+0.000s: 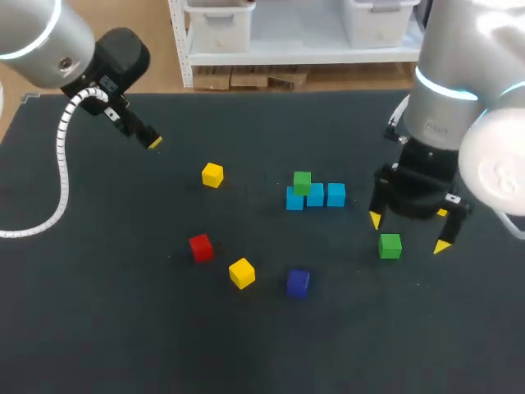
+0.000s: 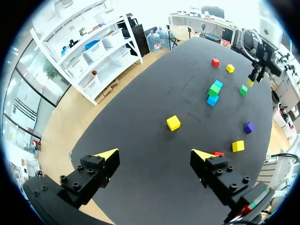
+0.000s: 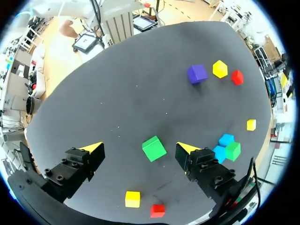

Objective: Place the blue cubes, place green cubes on the blue cubes, place the yellow cubes on the green cubes, then place the red cubes on the yellow cubes, and place purple cube on the red cubes.

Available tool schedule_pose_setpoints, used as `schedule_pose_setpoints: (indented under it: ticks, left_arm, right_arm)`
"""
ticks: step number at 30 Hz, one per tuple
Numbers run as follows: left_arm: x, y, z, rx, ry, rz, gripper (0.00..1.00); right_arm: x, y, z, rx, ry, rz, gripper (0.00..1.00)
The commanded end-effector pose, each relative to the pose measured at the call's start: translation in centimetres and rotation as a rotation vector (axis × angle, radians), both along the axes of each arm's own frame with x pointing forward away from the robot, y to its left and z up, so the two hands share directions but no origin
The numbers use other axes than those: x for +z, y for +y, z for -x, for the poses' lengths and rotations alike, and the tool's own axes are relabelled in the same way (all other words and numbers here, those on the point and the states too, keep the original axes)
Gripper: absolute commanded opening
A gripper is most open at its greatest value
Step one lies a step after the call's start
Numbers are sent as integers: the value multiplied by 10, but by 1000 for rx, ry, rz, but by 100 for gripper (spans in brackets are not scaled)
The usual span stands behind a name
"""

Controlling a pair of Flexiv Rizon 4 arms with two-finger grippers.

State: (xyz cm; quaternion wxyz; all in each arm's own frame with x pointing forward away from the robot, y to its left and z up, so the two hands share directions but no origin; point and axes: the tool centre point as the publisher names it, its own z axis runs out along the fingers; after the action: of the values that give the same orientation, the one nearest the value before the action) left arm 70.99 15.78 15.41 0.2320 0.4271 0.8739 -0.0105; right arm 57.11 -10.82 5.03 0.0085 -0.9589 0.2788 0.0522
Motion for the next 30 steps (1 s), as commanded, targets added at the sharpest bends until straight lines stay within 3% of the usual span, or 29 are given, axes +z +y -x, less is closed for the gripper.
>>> schedule_pose_setpoints:
  ticks: [1,8,22,23,24,25,30]
  left_arm:
    - [0,1,-2,-4,2,2,100]
    - [0,1,-2,-4,2,2,100]
    - [0,1,-2,-4,2,2,100]
    - [0,1,-2,-4,2,2,100]
    - [0,1,-2,-4,2,2,100]
    - [0,1,-2,-4,2,2,100]
    - [0,1,-2,-4,2,2,100]
  right_arm:
    - [-15,3,-4,18,3,2,100]
    - [-35,9,-6,111,22,26,100]
    - [-54,8,-29,88,15,21,100]
    - [-54,8,-30,86,13,23,83]
    - [-54,8,-30,84,12,23,58]
    - [-54,8,-30,84,12,23,51]
    - [-57,8,-31,85,18,35,44]
